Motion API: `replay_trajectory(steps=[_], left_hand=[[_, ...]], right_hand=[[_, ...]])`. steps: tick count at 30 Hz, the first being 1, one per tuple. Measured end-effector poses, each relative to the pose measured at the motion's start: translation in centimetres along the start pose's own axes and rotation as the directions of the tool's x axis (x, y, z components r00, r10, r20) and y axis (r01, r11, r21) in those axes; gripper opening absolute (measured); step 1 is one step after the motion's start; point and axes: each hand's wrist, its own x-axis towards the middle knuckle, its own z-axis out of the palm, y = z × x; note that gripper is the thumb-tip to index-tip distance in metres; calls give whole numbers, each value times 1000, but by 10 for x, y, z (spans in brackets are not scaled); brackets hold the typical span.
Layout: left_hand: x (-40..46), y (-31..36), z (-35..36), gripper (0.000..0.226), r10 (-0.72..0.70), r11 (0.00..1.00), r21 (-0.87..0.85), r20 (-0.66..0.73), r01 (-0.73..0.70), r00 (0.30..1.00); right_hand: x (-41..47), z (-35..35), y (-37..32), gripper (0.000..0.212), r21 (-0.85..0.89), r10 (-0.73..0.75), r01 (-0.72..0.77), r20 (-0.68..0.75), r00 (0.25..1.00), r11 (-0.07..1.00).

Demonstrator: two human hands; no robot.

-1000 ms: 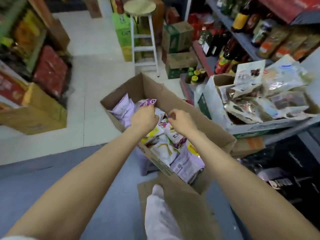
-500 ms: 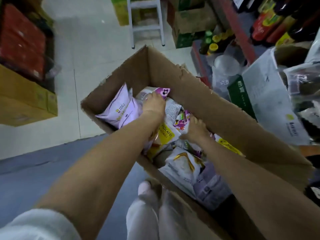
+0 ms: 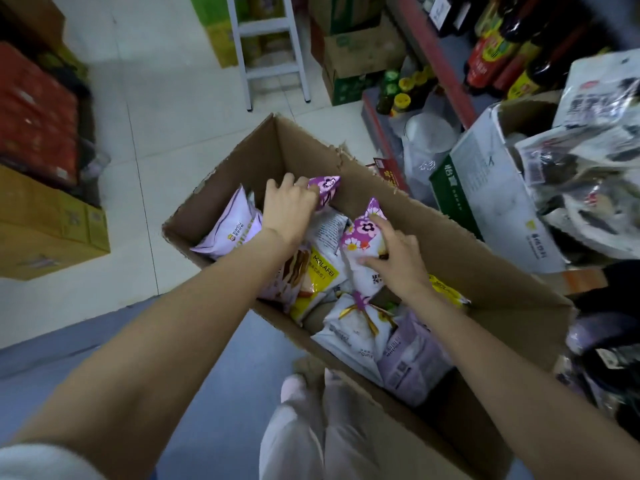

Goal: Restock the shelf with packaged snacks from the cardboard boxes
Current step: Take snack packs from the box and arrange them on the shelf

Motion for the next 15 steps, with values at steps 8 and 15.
replay_trajectory(steps=[8,15], left_hand=[[-63,23,-104,33,-8,956,-290,-147,-35,989],[-100,69,-211,30,146,876,-345,-478,-338,866]], right_hand=[[-61,-75,-73,115,642,171,-10,-188,967,767],[-138,-167,-104,103,793,274,43,-260,926,608]])
